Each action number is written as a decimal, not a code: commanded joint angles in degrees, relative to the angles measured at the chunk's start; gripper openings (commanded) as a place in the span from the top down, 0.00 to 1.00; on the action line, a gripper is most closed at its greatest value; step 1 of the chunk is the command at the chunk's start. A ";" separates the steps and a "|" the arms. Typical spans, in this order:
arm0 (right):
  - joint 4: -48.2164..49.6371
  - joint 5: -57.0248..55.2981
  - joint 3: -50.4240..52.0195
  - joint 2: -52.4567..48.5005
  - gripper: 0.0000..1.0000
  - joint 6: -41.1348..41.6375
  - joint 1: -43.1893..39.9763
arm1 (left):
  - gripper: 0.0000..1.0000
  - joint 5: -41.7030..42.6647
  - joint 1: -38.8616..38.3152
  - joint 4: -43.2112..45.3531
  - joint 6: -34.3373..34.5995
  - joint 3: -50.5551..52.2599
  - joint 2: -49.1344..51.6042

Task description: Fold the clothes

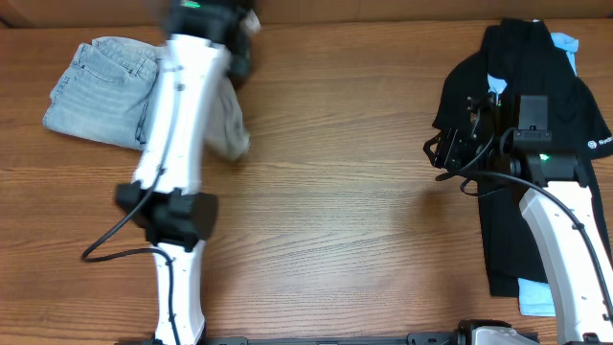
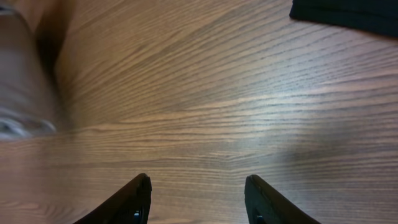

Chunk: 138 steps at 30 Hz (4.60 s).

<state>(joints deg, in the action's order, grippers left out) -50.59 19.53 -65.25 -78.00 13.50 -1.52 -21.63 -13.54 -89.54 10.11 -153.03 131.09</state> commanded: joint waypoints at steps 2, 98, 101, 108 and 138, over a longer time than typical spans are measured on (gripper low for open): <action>0.26 0.07 -1.46 0.94 0.47 -0.46 -0.15 | 0.96 2.64 9.46 -1.64 -2.40 -18.25 -1.46; -2.47 0.52 -1.46 0.57 0.41 -0.22 -0.04 | 0.44 32.00 43.12 41.00 12.48 37.07 -0.98; -2.43 0.55 -1.46 0.57 0.41 -0.22 -0.04 | 0.56 30.14 42.75 40.98 12.66 37.18 -0.98; -2.49 1.01 -1.44 0.57 0.41 -0.02 -0.04 | 0.55 28.76 42.07 44.37 12.66 41.44 -0.98; -2.08 1.14 -1.46 0.57 0.41 0.00 -0.04 | 0.81 30.01 42.12 53.35 11.52 47.89 -0.96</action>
<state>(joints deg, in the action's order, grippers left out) -53.15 20.16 -65.25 -78.00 13.47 -1.52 7.94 29.21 -35.83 22.37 -106.56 130.93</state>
